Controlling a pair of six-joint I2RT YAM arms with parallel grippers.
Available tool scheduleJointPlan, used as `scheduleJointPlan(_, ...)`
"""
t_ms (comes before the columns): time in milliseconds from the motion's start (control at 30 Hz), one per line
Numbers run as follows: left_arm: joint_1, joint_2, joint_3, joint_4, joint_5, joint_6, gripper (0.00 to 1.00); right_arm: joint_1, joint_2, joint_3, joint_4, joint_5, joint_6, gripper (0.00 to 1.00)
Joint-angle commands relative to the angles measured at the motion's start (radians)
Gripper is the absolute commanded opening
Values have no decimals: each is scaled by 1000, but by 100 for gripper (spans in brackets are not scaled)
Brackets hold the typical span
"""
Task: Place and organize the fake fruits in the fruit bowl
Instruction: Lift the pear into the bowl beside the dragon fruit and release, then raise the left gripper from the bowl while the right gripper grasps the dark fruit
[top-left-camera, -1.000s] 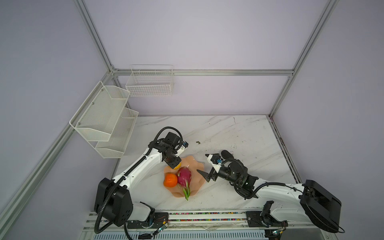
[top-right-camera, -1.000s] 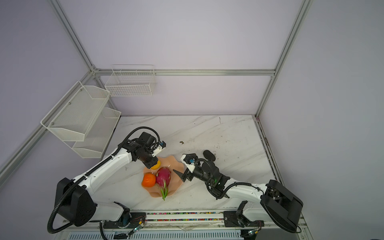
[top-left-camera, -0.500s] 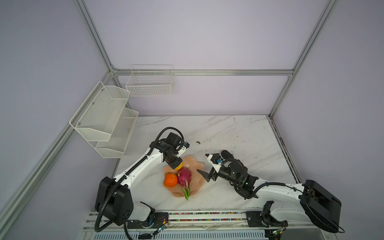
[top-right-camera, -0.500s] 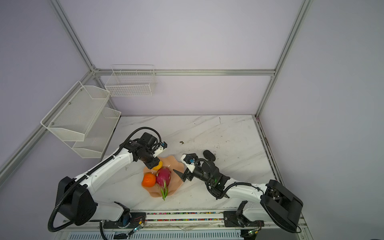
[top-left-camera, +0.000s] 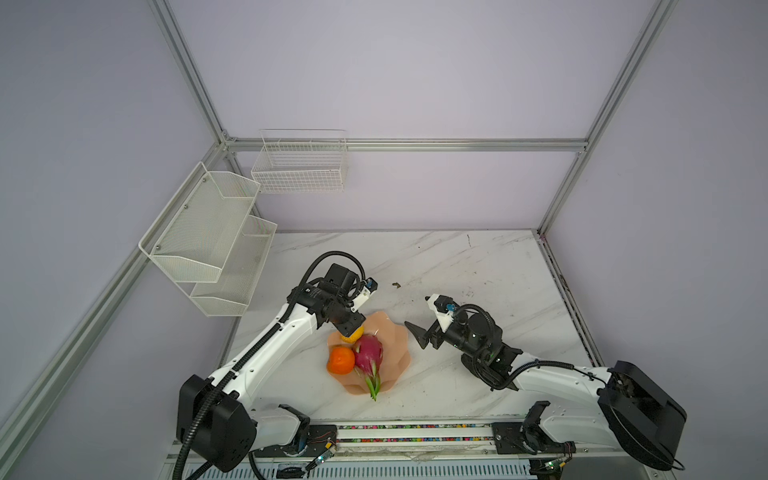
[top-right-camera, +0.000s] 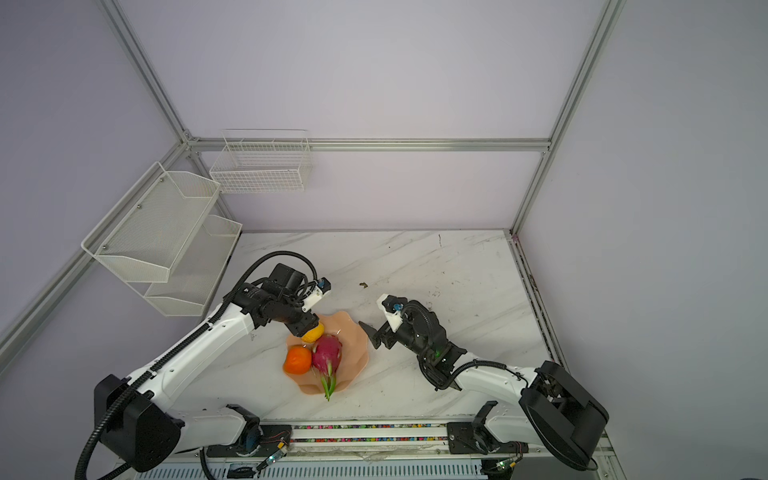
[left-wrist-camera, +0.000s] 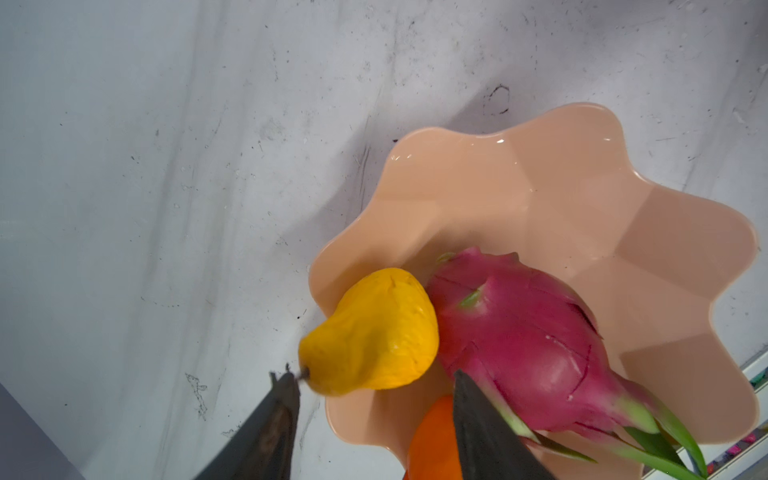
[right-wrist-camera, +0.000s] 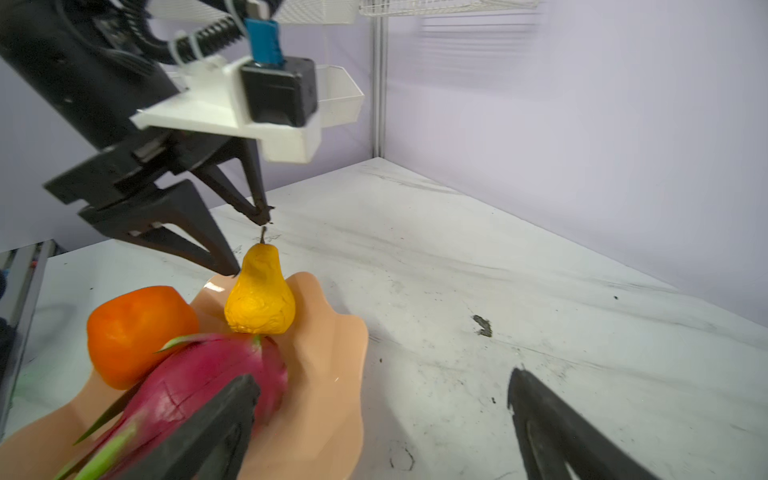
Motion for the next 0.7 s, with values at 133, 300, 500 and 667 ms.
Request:
scheduleJointPlan(133, -4, -4, -78, 51, 37, 25, 58, -6, -12, -13, 39, -11, 13, 97)
scheduleJointPlan(300, -4, -70, -69, 90, 38, 31, 60, -47, -7, 0, -1, 110, 94, 97)
scheduleJointPlan(500, -10, -281, -136, 311, 172, 54, 65, -191, 39, 218, -603, 513, 381, 97)
scheduleJointPlan(667, -31, -376, -259, 569, 402, -2, 100, -232, 77, 306, -779, 490, 477, 98)
